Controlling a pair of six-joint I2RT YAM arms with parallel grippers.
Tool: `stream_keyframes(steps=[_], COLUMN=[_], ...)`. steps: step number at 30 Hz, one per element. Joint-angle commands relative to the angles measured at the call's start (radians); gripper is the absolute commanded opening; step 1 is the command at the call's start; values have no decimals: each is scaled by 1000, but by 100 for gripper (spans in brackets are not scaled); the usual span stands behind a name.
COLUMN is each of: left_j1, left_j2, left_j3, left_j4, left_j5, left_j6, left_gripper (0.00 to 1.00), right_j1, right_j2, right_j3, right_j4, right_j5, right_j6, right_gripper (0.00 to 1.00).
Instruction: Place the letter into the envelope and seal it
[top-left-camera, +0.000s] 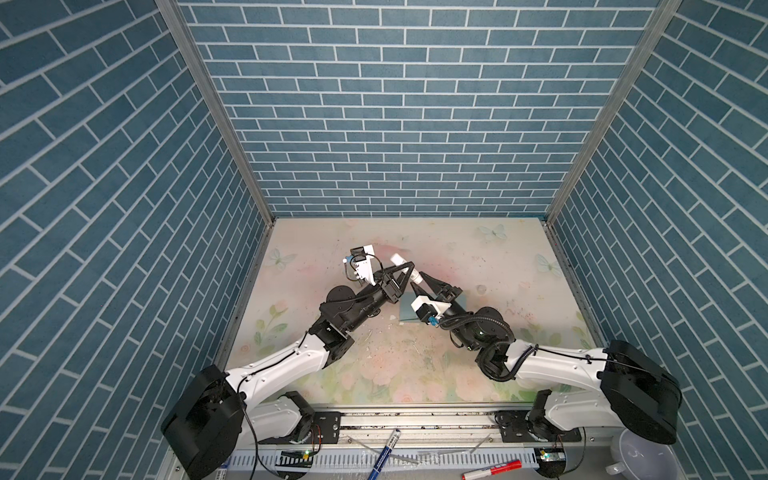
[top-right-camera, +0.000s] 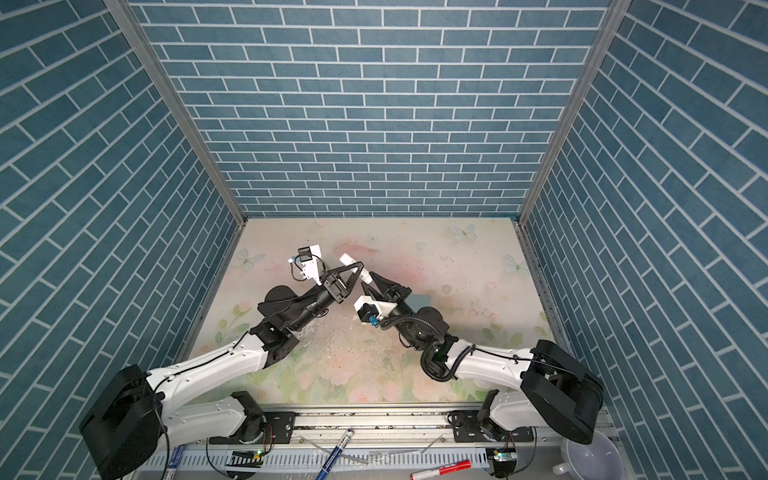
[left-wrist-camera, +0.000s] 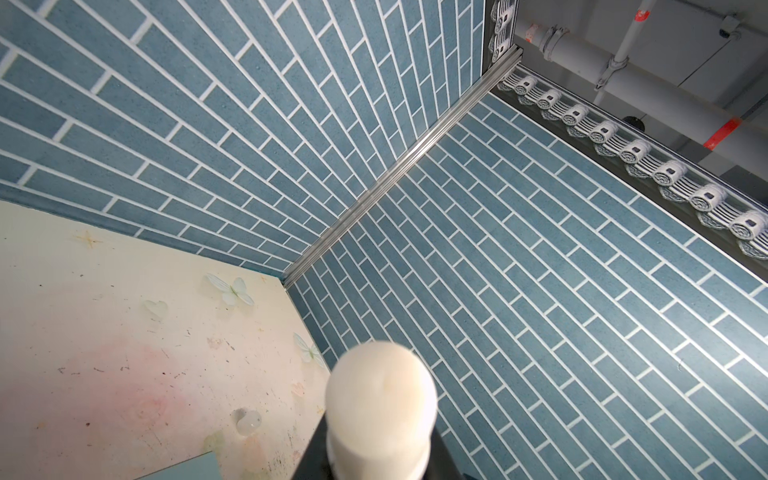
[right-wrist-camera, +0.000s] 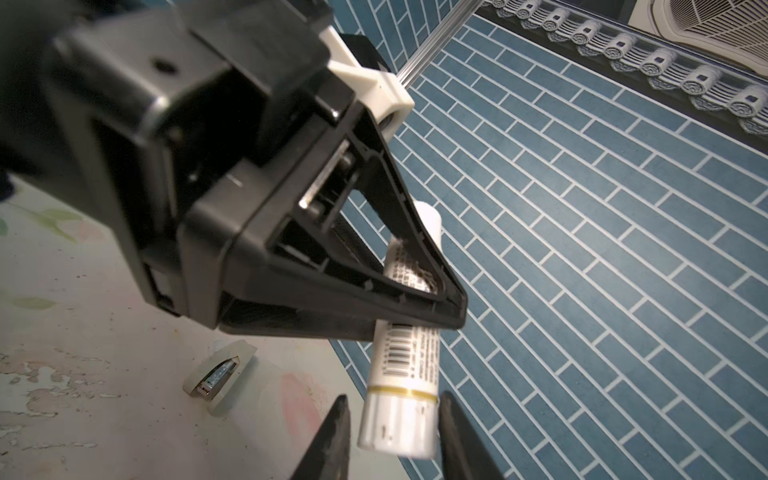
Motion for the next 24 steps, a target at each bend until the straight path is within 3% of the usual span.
stream_keyframes(steps=[1, 8, 12, 14, 18, 24], left_j1=[-2, -2, -2, -2, -2, -1], left_j2=[-21, -19, -17, -15, -11, -6], left_j3=[-2, -6, -7, -8, -9, -13], left_j4=[26, 28, 37, 43, 57, 92], left_j5=[13, 14, 20, 26, 41, 72], left_j6=[11, 12, 11, 13, 25, 53], left_gripper=[0, 0, 0, 0, 0, 0], right_j1=[8, 8, 3, -18, -144, -310], right_j2=[16, 21, -18, -55, -151, -172], right_j3=[14, 23, 30, 32, 50, 96], right_j4=[98, 98, 47, -3, -138, -152], right_j5=[56, 70, 26, -33, -276, -550], right_j6=[-52, -9, 113, 239, 627, 1162], right_gripper=[31, 10, 0, 0, 0, 0])
